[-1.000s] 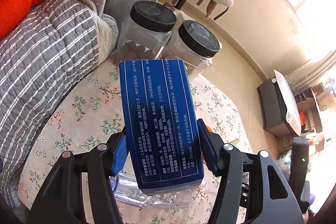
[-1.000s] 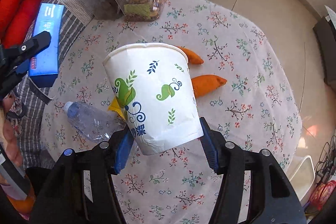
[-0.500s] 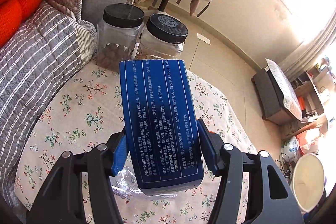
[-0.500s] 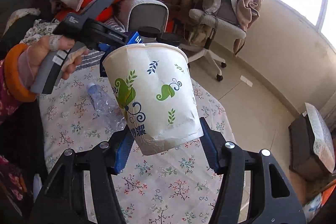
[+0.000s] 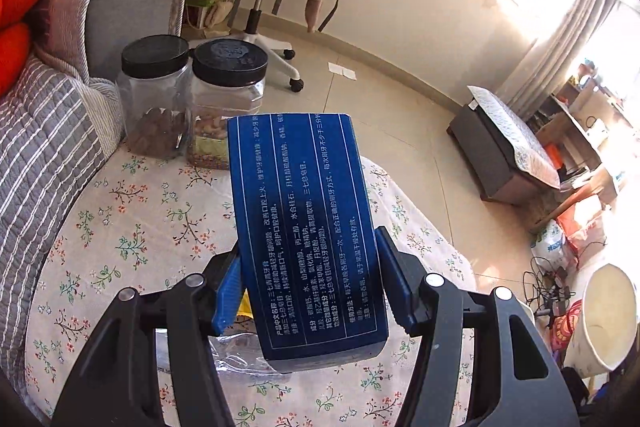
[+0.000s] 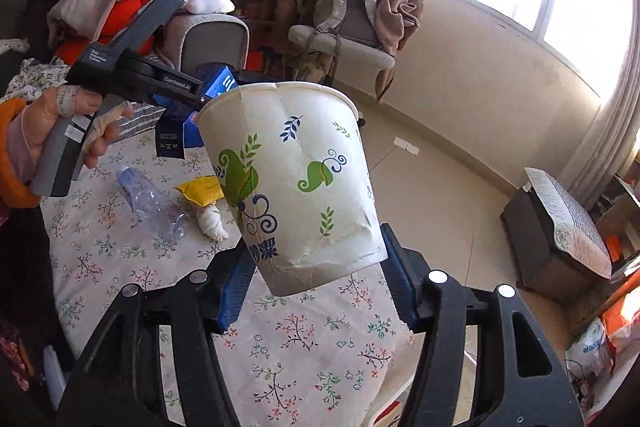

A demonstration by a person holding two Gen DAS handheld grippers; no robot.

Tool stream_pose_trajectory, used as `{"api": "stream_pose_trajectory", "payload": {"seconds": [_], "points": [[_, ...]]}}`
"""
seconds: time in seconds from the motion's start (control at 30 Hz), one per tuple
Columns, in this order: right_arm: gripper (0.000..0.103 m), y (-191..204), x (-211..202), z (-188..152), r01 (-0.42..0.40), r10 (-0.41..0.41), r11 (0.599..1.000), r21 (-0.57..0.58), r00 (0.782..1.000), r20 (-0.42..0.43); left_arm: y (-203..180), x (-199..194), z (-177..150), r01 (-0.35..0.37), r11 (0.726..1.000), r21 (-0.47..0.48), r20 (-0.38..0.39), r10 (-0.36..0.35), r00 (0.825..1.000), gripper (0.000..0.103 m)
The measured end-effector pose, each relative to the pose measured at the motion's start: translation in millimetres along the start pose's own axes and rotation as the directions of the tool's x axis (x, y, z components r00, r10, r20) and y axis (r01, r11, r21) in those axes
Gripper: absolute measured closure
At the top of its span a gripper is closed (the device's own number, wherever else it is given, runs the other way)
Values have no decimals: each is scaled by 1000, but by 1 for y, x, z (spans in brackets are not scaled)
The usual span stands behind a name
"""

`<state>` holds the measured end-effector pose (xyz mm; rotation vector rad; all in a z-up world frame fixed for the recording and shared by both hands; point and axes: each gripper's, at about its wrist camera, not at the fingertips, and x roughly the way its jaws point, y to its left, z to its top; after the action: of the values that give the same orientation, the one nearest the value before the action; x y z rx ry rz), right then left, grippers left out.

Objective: Collect trash
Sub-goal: 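Carry the blue box and paper cup over the white bin, then open the right tool to drop the paper cup into the bin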

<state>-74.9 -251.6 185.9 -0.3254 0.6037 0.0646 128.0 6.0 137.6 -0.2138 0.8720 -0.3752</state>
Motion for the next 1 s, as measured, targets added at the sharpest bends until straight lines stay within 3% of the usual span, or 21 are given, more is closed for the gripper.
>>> {"api": "stream_pose_trajectory", "payload": {"seconds": [0.27,0.57,0.83,1.0], "points": [[47,-63,-7,-36,212,-203,957,196,977,-68,-69,-4,-29,60,989,138,22,-64,998,44],[47,-135,-13,-93,395,-342,822,411,918,-199,-149,17,-73,129,966,225,-36,-124,992,44],[47,-180,-6,-144,490,-371,707,509,871,-322,-222,35,-104,175,939,298,-96,-153,984,44],[46,-196,-2,-171,506,-332,657,558,860,-389,-262,44,-117,192,919,345,-116,-161,980,44]]}}
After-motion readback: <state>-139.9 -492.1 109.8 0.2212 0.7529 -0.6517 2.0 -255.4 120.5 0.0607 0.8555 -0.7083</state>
